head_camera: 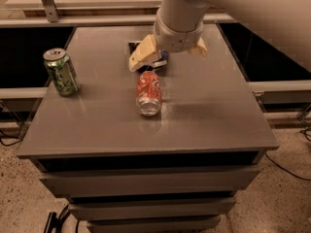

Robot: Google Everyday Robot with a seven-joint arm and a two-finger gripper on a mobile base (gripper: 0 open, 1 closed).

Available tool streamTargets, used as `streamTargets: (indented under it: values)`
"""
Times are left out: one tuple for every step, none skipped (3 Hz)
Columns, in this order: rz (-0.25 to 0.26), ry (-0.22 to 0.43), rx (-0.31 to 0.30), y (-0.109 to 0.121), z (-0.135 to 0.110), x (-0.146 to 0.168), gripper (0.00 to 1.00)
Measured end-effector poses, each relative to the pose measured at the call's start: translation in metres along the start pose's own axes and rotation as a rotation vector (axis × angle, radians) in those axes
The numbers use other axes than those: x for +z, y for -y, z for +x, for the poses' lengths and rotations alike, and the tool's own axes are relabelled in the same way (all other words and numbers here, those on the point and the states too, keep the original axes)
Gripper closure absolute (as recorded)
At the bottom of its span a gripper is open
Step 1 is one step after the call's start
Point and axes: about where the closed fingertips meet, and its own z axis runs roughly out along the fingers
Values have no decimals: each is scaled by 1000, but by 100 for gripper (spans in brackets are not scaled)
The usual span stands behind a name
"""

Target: Place coke can upright

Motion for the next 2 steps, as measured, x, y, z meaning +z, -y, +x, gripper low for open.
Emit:
streamTargets:
  values:
    - [5, -84, -26, -16, 5, 24, 0]
    - [22, -152, -23, -32, 12, 48, 0]
